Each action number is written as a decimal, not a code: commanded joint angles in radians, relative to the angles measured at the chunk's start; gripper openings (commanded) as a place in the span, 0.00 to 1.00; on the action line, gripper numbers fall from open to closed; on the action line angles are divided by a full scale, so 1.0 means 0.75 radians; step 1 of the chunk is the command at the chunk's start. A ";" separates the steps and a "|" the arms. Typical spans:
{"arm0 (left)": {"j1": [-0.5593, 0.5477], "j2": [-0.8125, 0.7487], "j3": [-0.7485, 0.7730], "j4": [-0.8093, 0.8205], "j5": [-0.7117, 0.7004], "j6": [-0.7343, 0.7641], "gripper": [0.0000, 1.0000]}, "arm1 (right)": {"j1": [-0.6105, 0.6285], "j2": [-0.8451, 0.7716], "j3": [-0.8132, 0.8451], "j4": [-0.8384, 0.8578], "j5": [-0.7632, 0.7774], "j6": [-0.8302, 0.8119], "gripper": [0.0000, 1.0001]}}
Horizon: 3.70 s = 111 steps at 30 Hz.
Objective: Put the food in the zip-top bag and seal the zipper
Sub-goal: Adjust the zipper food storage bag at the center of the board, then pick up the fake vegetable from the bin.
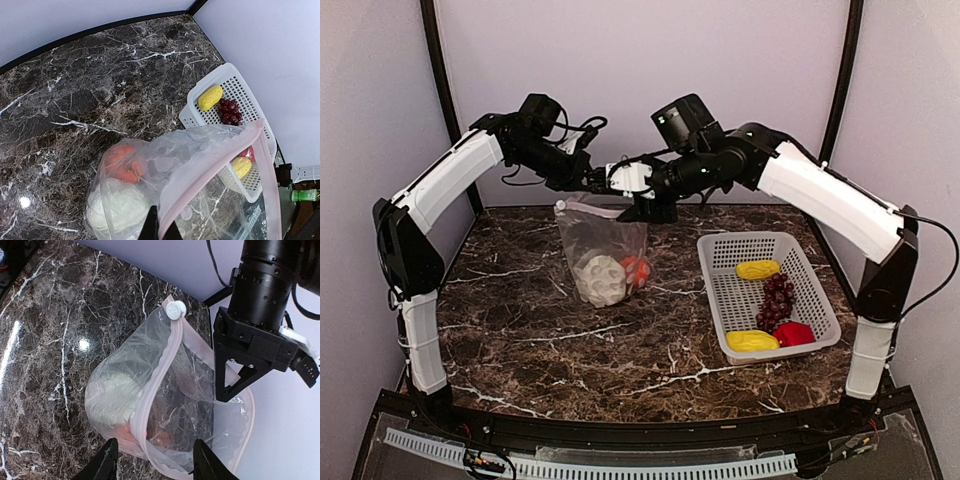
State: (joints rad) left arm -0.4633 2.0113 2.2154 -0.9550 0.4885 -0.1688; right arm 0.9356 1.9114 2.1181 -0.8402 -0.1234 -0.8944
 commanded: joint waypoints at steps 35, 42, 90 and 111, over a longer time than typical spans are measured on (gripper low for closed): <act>0.000 -0.082 -0.039 0.061 -0.032 0.018 0.01 | -0.885 -0.578 -1.091 -0.264 -0.419 0.174 0.29; 0.000 -0.081 -0.052 0.067 -0.035 0.023 0.01 | -0.885 -0.690 -1.244 -0.309 -0.393 0.146 0.38; 0.000 -0.074 -0.119 0.072 0.019 0.047 0.01 | -0.885 -0.637 -1.619 -0.371 -0.009 -0.180 0.59; 0.000 -0.070 -0.132 0.144 0.022 -0.012 0.01 | -0.861 -0.709 -1.048 -0.672 -0.447 -0.121 0.35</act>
State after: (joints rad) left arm -0.4629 1.9968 2.1307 -0.8604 0.4919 -0.1612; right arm 0.2752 1.3762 1.1976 -1.2778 -0.2981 -1.0088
